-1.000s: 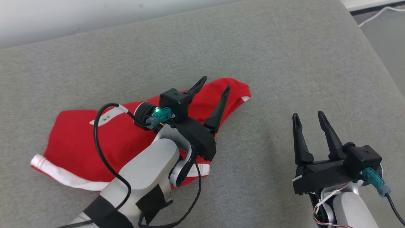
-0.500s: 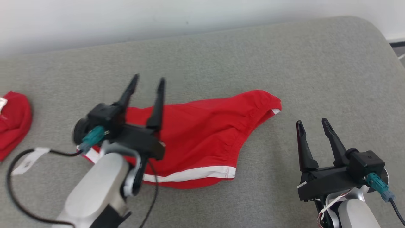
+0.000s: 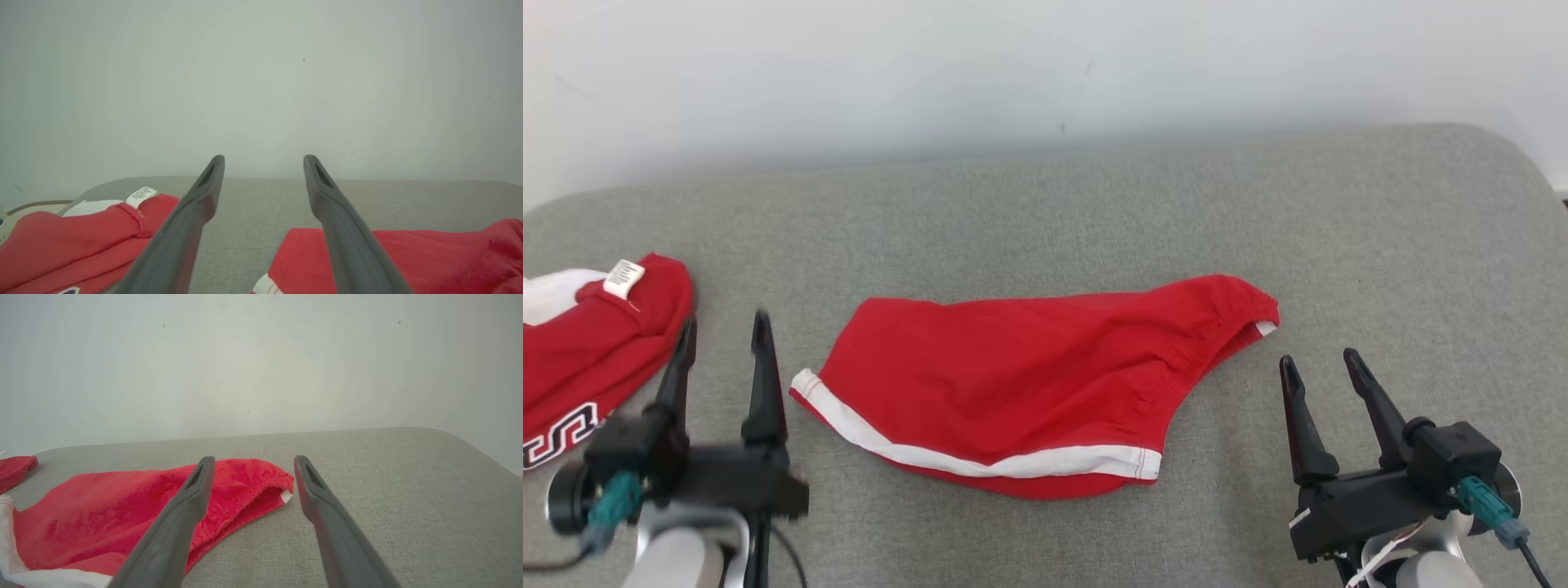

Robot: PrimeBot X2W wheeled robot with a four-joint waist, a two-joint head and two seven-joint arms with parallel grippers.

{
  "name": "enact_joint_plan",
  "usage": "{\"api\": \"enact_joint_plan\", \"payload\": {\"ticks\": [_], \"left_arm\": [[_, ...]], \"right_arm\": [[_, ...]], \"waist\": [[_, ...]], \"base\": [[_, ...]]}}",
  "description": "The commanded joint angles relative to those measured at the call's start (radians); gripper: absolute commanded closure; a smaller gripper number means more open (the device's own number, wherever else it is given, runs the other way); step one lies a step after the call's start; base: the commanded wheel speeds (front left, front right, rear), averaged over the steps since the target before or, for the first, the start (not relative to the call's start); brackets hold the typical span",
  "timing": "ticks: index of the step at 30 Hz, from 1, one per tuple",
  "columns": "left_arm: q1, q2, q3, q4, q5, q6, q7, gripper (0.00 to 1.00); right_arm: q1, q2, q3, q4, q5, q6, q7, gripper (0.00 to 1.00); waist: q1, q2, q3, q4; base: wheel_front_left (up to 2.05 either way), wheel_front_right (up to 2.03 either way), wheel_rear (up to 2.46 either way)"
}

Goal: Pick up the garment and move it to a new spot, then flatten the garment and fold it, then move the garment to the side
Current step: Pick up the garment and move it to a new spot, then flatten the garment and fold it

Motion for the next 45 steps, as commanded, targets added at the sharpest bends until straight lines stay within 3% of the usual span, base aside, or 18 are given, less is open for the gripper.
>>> {"api": "enact_joint_plan", "payload": {"ticks": [1,15,34,39,45], "left_arm": [[0.052,0.014,0.014,-0.025,0.023,0.010,-0.002,0.00],[0.330,0.072,0.008,-0.192,0.095,0.087,0.033,0.00],[0.365,0.097,-0.023,-0.240,0.106,0.102,0.096,0.00],[0.315,0.099,-0.046,-0.220,0.090,0.066,0.130,0.00],[0.201,0.112,-0.084,-0.129,0.036,-0.042,0.219,0.00]], "right_arm": [[0.019,-0.007,0.005,-0.006,-0.003,0.000,0.004,0.00],[0.149,0.005,0.006,-0.058,-0.021,0.000,0.051,0.00],[0.213,0.027,0.009,-0.119,-0.024,0.000,0.088,0.00],[0.202,0.029,0.016,-0.114,-0.017,0.000,0.088,0.00],[0.176,0.022,0.042,-0.109,-0.013,0.000,0.083,0.00]], "waist": [[0.0001,0.0001,-0.031,0.015],[0.0001,0.0001,-0.133,0.019],[0.0001,0.0001,-0.143,0.007],[0.0001,0.0001,-0.129,0.013],[0.0001,0.0001,-0.090,0.002]], "base": [[0.00,0.00,0.00],[0.00,0.00,0.00],[0.00,0.00,0.00],[0.00,0.00,0.00],[0.00,0.00,0.00]]}}
